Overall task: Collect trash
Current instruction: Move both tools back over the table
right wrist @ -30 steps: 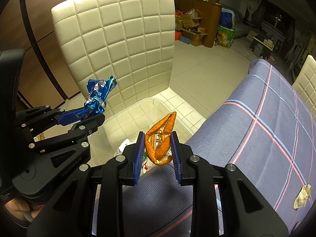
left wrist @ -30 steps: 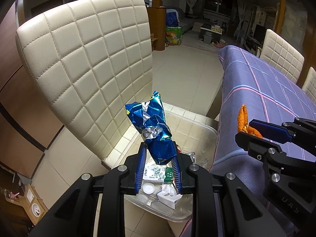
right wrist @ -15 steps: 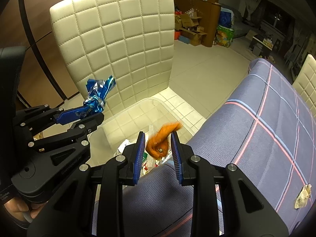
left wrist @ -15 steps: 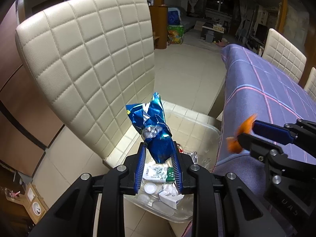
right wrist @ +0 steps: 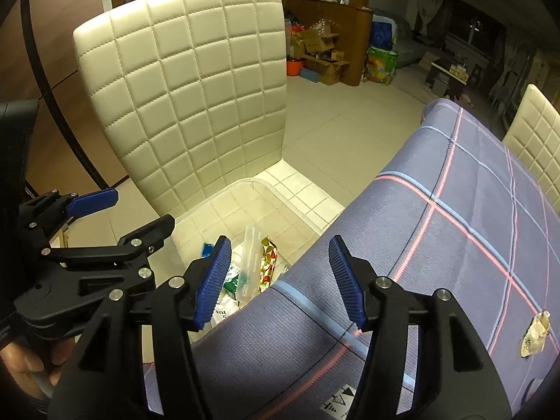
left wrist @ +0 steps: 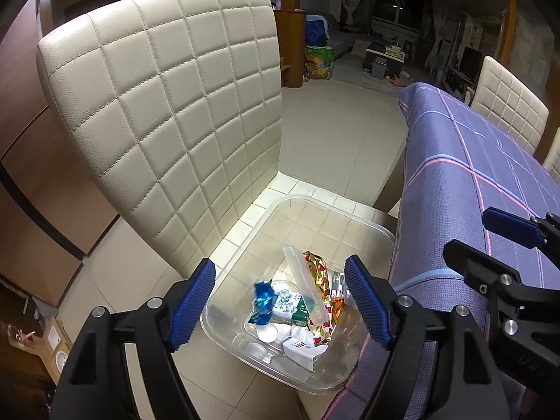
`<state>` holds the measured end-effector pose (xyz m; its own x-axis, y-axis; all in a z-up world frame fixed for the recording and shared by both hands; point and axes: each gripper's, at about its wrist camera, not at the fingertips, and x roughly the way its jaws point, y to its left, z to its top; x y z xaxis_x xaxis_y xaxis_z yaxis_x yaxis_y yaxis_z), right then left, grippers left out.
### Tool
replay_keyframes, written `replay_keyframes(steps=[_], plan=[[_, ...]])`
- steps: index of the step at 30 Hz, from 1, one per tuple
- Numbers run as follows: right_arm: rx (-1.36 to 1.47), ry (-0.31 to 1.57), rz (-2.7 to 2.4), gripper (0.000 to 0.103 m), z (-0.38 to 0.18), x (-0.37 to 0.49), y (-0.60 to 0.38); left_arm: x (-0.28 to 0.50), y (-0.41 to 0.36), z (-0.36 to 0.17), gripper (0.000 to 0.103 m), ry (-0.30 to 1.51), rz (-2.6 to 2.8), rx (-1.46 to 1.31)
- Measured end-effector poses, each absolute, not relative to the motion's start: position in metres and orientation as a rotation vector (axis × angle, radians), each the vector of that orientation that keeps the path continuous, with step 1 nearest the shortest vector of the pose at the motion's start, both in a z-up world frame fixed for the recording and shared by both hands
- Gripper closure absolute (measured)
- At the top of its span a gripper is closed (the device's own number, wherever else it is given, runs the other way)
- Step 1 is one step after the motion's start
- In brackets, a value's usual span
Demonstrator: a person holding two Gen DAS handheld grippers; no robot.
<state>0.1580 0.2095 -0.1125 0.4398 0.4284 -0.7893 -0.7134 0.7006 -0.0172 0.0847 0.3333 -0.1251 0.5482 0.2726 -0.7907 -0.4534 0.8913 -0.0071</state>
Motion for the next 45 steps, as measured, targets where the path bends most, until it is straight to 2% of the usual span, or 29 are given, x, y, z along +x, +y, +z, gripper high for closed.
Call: replay_keyframes(steps=[15,17,23,36,41,45], plan=[[-0.323,0.875,0.696,0.043,-0.107,0.150,0.157,0.077,0.297,-0.107,0.029,0.884,0.394,-0.171],[-0.308,0.877,0.684,0.037,-0.106,0.149,0.145,0.075,0.288,-0.103,0.029,0.882,0.380,-0.162],[-0.272,0.862,0.642,0.031,-0.102,0.142,0.104,0.070,0.258,-0.096,0.029,0.880,0.327,-0.159],[-0.152,0.829,0.418,0.025,-0.100,0.128,-0.037,0.088,0.132,-0.085,0.028,0.869,0.110,-0.033],[-0.155,0.790,0.283,0.013,-0.097,0.125,-0.090,0.103,0.071,-0.087,0.028,0.867,-0.008,0.023],[-0.142,0.785,0.209,0.011,-0.099,0.129,-0.119,0.116,0.033,-0.089,0.028,0.874,-0.042,0.062]])
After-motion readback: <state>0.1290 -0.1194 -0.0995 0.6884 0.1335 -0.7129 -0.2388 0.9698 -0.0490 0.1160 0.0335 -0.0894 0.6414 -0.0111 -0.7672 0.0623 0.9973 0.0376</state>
